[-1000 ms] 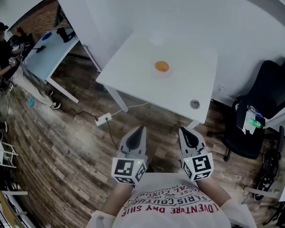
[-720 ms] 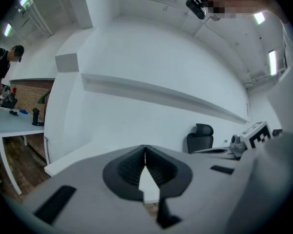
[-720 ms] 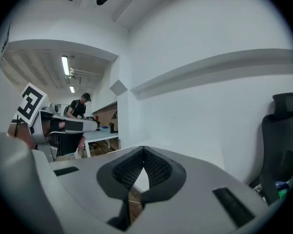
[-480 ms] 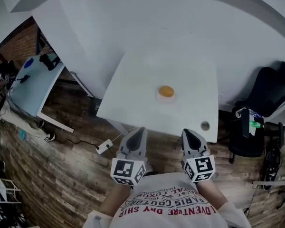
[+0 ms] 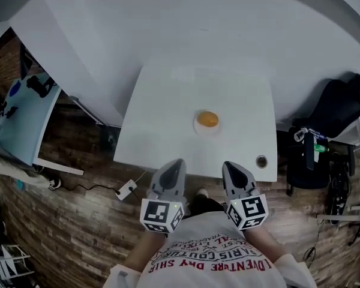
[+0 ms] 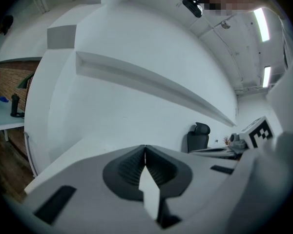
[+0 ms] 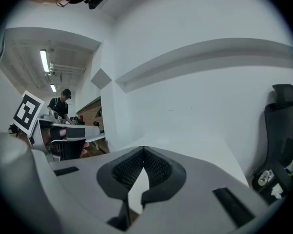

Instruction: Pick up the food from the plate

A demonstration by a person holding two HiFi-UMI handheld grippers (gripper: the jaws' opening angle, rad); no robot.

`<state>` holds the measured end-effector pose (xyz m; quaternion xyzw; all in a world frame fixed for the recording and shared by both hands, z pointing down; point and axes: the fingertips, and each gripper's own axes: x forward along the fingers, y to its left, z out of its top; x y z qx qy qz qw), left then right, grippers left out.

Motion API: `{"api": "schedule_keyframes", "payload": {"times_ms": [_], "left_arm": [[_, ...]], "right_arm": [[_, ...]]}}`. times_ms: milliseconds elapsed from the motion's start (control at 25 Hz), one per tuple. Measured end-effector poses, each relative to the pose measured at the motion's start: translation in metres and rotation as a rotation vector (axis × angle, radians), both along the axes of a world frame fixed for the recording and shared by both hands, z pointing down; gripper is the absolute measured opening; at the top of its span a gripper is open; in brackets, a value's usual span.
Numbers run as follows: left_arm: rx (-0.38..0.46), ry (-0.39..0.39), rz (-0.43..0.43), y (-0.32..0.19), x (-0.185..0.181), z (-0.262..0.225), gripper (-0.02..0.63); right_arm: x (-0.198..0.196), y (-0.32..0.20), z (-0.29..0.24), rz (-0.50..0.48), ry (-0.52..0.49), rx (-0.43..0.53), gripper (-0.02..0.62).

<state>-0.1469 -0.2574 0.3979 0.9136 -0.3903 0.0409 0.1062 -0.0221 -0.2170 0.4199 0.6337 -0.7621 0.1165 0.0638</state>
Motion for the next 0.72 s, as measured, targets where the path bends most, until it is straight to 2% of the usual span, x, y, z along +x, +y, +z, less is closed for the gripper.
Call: {"api": "schedule_keyframes", "payload": {"times_ms": [240,520,720], "left_arm": [[-0.006,-0.013,0.037,-0.052,0.030,0.001,0.008],[-0.075,-0.043,0.101,-0.119,0.080,0.022,0.008],[-0.101,-0.082,0.119,-0.149,0.107,0.042,0.008]], "right_arm": [[0.026,-0.050,0.009,0.023,-0.005,-0.018,0.009],[0.080,-0.114,0.018,0.052,-0.016,-0.040,0.009],[0.108,-0.137,0.039,0.066,-0.020,-0.093,0.009]]}}
